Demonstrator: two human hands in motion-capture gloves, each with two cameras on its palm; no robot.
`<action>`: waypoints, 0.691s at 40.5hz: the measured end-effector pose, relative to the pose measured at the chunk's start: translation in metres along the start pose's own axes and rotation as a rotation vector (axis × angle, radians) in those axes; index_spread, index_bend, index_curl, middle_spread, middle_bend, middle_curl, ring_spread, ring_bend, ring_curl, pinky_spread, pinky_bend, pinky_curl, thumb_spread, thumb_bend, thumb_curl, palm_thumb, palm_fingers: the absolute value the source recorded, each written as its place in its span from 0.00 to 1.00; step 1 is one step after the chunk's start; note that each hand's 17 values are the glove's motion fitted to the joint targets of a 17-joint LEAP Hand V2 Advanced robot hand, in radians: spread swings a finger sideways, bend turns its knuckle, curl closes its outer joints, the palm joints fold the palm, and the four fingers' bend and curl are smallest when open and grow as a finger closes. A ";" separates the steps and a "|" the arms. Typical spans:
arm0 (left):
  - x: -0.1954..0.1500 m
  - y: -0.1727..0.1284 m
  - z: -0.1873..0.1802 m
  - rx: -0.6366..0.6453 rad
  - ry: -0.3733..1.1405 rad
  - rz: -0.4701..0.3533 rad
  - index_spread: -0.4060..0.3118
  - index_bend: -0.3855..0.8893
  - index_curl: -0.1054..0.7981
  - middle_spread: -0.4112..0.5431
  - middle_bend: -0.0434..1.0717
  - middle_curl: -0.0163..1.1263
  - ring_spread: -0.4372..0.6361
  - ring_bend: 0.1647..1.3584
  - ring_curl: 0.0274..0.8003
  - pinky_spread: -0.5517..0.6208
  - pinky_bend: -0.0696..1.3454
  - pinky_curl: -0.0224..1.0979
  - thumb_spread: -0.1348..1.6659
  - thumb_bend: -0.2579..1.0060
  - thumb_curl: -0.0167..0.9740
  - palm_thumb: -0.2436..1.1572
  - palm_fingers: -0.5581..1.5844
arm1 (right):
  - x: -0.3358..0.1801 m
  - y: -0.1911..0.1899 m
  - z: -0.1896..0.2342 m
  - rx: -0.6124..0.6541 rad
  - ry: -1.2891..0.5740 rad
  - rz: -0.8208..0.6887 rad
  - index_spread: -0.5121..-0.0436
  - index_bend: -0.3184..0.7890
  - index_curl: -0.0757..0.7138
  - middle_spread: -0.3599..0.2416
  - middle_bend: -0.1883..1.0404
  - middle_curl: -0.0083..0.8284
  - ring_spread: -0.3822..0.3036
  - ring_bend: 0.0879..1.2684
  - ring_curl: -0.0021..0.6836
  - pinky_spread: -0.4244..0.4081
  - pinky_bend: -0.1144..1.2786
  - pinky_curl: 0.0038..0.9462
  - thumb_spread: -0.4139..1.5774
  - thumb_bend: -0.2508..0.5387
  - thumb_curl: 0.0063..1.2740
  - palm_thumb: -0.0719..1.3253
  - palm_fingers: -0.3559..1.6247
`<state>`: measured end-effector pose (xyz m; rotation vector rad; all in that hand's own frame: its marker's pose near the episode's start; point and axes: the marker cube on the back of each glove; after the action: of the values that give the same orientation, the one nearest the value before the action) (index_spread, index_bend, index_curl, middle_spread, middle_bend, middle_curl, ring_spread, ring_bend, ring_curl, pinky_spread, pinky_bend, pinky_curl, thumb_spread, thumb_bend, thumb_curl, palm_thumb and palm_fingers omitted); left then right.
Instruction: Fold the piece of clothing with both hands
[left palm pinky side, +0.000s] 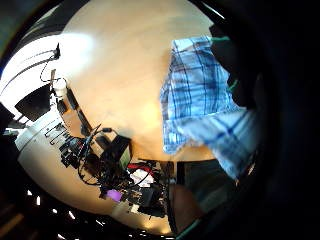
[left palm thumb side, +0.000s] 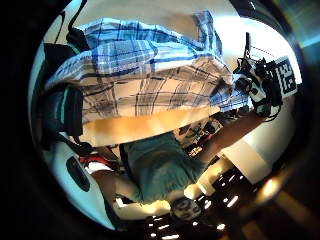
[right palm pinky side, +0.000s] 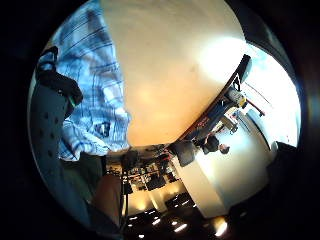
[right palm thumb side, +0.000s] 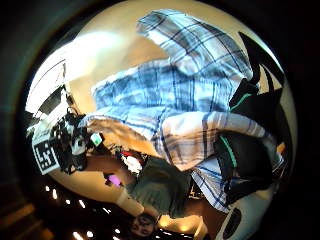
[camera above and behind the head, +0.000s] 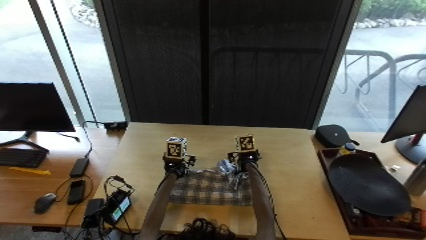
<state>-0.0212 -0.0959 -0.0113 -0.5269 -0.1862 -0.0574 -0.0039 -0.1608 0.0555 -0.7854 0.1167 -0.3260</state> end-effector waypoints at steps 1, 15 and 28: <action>0.000 -0.006 0.003 0.010 -0.003 -0.007 0.23 0.46 0.63 0.15 0.54 0.49 0.17 0.32 0.51 0.53 0.11 0.10 0.79 0.20 0.40 0.79 0.72 | 0.002 -0.005 0.003 0.000 0.003 0.025 0.43 0.47 0.56 0.23 0.61 0.62 0.21 0.53 0.66 0.18 0.42 0.38 0.79 0.30 0.27 0.71 0.81; 0.010 -0.043 0.040 0.078 0.108 0.207 0.23 0.49 0.67 0.17 0.54 0.49 0.24 0.25 0.48 0.59 0.12 0.06 0.83 0.20 0.38 0.78 0.69 | 0.017 -0.031 0.018 0.174 0.059 0.193 0.42 0.46 0.62 0.22 0.55 0.60 0.20 0.45 0.65 0.23 0.38 0.37 0.79 0.30 0.27 0.71 0.80; -0.012 -0.022 0.024 0.615 -0.047 0.030 0.36 0.37 0.58 0.32 0.29 0.45 0.42 0.25 0.50 0.64 0.29 0.15 0.83 0.17 0.36 0.74 0.49 | 0.011 0.031 0.009 0.802 -0.147 -0.043 0.41 0.38 0.64 0.30 0.26 0.50 0.28 0.30 0.63 0.43 0.45 0.43 0.81 0.28 0.27 0.68 0.50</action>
<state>-0.0389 -0.1025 0.0171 0.0818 -0.2294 0.0425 0.0160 -0.1379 0.0403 -0.0148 -0.1664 -0.3199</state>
